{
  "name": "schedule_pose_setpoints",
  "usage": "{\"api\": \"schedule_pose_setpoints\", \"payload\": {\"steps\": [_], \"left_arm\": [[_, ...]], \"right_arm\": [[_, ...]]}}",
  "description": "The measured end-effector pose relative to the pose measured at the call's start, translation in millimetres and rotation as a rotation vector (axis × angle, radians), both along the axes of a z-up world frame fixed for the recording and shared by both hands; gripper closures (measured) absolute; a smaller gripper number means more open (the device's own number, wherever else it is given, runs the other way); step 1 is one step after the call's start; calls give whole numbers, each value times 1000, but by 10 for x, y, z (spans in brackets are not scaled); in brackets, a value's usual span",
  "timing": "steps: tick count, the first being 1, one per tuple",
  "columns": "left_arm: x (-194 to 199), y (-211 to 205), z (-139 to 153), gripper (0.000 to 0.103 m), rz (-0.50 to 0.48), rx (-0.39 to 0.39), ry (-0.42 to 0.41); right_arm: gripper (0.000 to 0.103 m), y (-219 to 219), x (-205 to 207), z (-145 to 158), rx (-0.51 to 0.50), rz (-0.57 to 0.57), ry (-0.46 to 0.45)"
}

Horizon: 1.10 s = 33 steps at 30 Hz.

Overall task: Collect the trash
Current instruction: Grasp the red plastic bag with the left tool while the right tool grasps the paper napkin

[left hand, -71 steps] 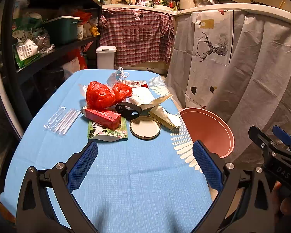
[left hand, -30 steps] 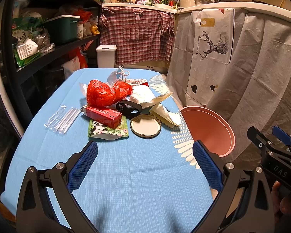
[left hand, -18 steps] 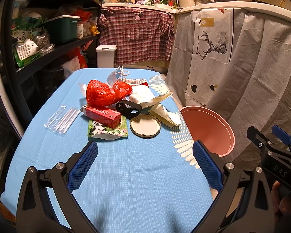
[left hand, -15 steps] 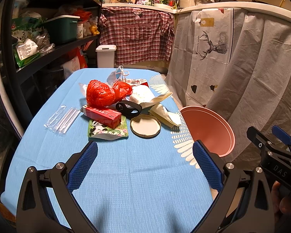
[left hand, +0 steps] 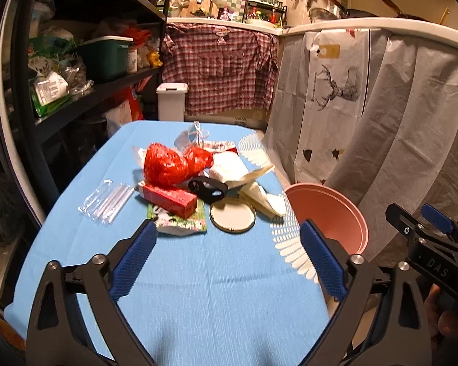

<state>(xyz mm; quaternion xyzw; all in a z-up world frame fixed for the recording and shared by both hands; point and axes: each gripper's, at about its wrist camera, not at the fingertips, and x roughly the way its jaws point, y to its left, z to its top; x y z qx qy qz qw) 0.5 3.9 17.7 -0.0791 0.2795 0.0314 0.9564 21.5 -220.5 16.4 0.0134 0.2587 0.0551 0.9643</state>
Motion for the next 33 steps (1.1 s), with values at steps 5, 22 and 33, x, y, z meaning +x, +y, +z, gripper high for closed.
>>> {"api": "schedule_pose_setpoints", "payload": {"steps": [5, 22, 33], "left_arm": [[83, 76, 137, 38, -13, 15, -9], [1012, 752, 594, 77, -115, 72, -30], [1430, 1227, 13, 77, -1, -13, 86]], "right_arm": [[24, 68, 63, 142, 35, 34, -2], [83, 535, 1124, 426, 179, 254, 92], [61, 858, 1988, -334, 281, 277, 326]]}}
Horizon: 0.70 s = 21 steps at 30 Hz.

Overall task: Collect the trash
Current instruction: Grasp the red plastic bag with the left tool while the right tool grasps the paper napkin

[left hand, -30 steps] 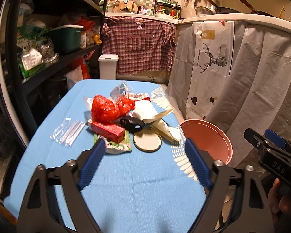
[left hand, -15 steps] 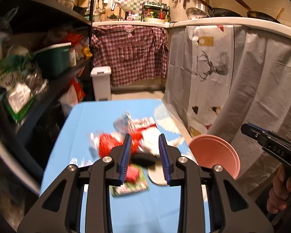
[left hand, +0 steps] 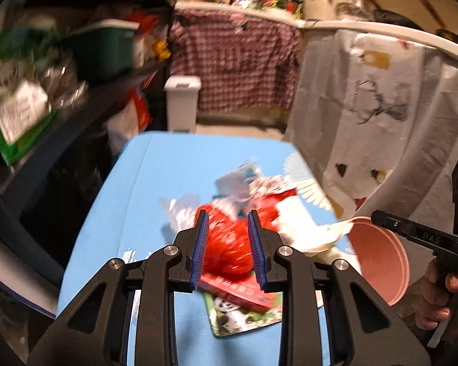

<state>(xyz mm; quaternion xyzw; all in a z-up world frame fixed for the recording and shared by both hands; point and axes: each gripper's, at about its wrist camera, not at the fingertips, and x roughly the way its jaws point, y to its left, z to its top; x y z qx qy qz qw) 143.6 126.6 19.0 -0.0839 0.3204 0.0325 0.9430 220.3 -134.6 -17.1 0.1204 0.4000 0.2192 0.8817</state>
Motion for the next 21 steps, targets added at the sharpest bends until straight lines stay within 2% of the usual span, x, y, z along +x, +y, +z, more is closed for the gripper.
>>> {"api": "schedule_pose_setpoints", "payload": {"steps": [4, 6, 8, 11, 15, 17, 18, 19, 21], "left_arm": [[108, 76, -166, 73, 2, -6, 23], [174, 108, -263, 55, 5, -27, 42], [249, 108, -344, 50, -6, -36, 64], [330, 88, -425, 48, -19, -35, 84], [411, 47, -558, 48, -34, -29, 135], [418, 52, -590, 51, -41, -30, 145], [417, 50, -590, 57, -44, -27, 145], [410, 58, -586, 58, -47, -24, 144], [385, 75, -559, 62, -43, -15, 136]], "right_arm": [[57, 22, 196, -307, 41, -24, 101], [56, 47, 288, -398, 46, -31, 133], [56, 42, 354, -460, 59, -36, 159], [56, 56, 434, -557, 77, -45, 202], [56, 117, 483, -618, 70, -40, 218], [62, 144, 492, -625, 70, -33, 218], [70, 161, 496, -627, 69, -29, 217], [76, 179, 493, -621, 70, -25, 215], [80, 197, 490, -605, 68, -21, 206]]}}
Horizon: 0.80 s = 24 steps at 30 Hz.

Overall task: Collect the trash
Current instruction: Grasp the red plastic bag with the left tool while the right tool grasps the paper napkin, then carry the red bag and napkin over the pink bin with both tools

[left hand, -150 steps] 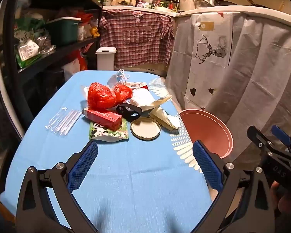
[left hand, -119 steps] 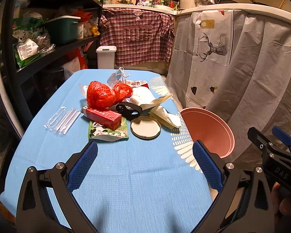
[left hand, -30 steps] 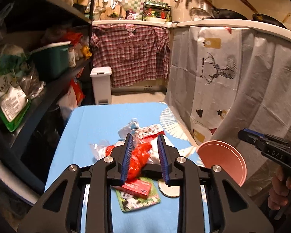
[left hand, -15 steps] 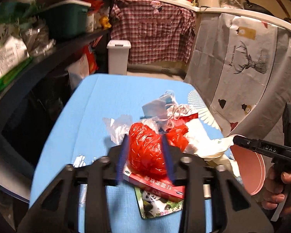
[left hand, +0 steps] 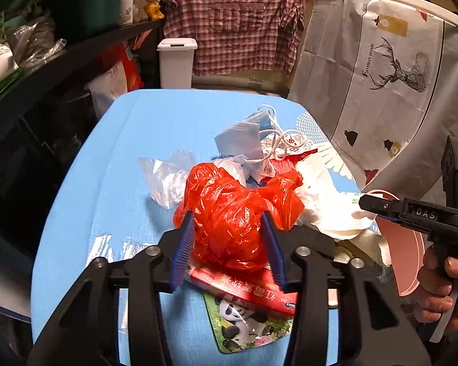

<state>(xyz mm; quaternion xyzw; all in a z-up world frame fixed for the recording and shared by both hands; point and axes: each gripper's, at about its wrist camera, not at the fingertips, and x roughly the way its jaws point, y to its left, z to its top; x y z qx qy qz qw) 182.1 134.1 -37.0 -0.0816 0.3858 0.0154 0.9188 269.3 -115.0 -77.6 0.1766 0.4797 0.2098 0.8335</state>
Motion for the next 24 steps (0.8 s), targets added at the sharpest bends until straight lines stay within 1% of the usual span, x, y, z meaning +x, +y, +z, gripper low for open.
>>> {"api": "schedule_pose_setpoints", "payload": {"steps": [1, 4, 7, 15, 24], "left_arm": [[-6, 5, 10, 62, 3, 4, -3], [-52, 28, 59, 64, 15, 15, -12], [-102, 64, 127, 66, 27, 25, -29], [-228, 95, 369, 68, 33, 40, -86], [-422, 70, 553, 68, 26, 41, -128]], "right_arm": [[84, 11, -4, 11, -1, 1, -8], [89, 36, -37, 83, -1, 6, -35], [94, 70, -100, 224, -7, 8, -96], [96, 129, -363, 641, -9, 29, -263], [98, -2, -586, 855, -9, 12, -320]]}}
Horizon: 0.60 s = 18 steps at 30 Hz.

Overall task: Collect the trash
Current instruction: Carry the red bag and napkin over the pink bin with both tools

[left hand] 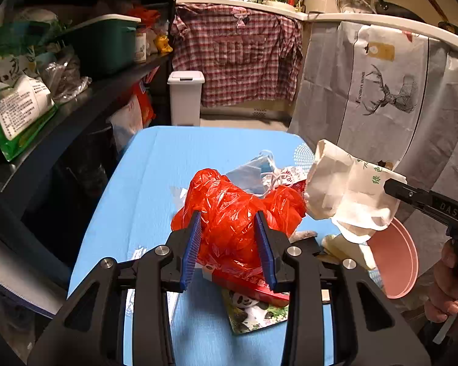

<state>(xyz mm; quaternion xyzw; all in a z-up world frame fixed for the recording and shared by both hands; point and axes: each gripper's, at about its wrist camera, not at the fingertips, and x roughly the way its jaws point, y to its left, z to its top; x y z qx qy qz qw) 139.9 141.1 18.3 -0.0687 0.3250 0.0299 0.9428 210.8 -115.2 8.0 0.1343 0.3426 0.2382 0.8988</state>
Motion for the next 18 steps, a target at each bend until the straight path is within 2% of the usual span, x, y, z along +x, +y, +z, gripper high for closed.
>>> {"api": "schedule_pose_setpoints", "payload": {"steps": [7, 18], "left_arm": [[-103, -88, 53, 68, -10, -7, -14], [-239, -229, 202, 68, -35, -6, -53]], "right_arm": [[98, -91, -191, 179, -11, -5, -49], [98, -372, -458, 473, -108, -16, -116]]}}
